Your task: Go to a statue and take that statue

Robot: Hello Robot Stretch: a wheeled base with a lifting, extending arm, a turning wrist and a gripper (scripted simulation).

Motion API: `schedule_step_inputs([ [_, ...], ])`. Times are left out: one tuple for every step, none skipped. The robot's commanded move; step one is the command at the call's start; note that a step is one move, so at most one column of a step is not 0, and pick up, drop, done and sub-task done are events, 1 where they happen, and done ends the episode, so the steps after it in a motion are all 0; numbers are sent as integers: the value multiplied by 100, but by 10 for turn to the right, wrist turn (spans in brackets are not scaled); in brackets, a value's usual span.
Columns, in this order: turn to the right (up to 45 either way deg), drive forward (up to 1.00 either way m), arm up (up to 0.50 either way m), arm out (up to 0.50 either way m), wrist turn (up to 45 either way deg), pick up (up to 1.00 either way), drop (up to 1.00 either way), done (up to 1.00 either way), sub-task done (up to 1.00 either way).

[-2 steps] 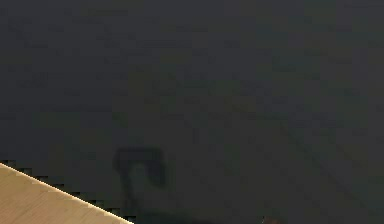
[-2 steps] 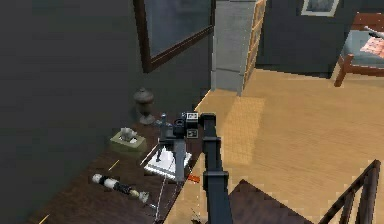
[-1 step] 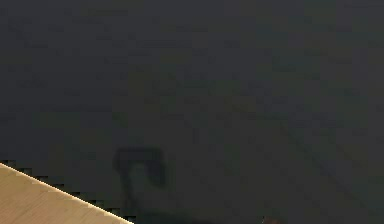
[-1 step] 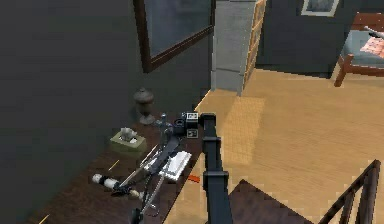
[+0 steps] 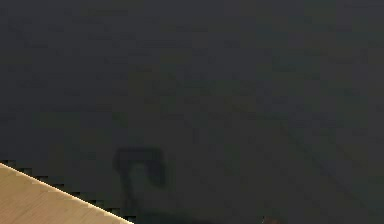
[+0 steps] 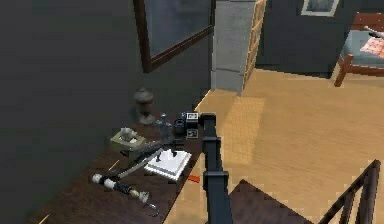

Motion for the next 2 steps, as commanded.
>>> schedule_step_inputs([
  [0,0,0,0,450,0,0,0,0],
  [0,0,0,0,330,0,0,0,0],
])
